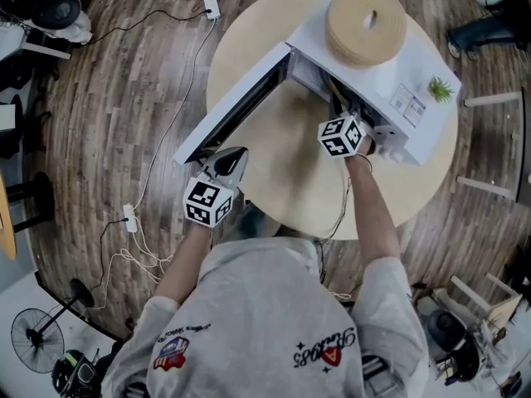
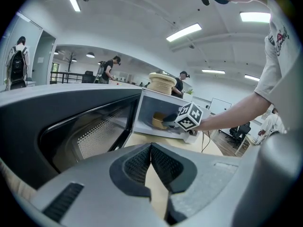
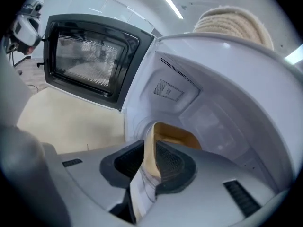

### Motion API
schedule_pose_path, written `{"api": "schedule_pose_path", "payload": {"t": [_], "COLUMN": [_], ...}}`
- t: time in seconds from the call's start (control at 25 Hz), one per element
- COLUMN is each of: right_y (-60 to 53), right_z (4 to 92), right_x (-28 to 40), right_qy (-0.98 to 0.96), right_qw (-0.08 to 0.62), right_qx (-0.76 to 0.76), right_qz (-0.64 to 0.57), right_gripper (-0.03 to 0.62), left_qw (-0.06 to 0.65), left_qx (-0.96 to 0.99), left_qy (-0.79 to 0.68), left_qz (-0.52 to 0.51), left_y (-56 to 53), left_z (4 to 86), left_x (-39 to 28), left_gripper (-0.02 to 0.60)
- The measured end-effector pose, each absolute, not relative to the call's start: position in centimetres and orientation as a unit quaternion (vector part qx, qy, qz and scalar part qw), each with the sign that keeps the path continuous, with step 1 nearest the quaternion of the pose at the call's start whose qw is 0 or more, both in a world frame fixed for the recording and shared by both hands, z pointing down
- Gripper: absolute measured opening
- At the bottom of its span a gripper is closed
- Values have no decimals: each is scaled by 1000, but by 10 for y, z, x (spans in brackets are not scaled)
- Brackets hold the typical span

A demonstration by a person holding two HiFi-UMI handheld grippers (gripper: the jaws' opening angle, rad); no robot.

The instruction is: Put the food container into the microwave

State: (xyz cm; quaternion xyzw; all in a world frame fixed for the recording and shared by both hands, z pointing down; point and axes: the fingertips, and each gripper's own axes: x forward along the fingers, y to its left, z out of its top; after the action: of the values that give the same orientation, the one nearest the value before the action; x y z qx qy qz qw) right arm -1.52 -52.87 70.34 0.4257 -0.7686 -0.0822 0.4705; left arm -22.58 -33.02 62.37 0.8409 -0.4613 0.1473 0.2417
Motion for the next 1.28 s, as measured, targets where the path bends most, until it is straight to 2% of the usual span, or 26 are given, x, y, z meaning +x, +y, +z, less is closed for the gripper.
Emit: {"api": "schedule_pose_path", "payload": {"t": [0.24,0.44,0.68,0.92,1.28], "right_y": [-507,-487,-463,-438,-394], "right_z": [691,682,670,658,622], "right_x": [-14,-10,1,32,72], "right_qy": [-781,-778,-778,-769,-755], "right_qw": [440,438,427,377,312], "right_qx": [438,447,460,515,569], "right_qz": [-66,-54,-36,49,92], "right_gripper": [74,8,6,6,5], "left_qw": [232,224,213,201,185], "left_qx": [848,853,857,866,878], "left_qy": [-453,-449,-443,-434,-419], "left_qz": [147,148,153,147,137], "left_y": [-331,-331,-331,-331,-329], "left_z": [620,611,606,593,574], "left_x": [-218,-217,-212,-204,-190], "left_gripper": [5,5,5,5,5]}}
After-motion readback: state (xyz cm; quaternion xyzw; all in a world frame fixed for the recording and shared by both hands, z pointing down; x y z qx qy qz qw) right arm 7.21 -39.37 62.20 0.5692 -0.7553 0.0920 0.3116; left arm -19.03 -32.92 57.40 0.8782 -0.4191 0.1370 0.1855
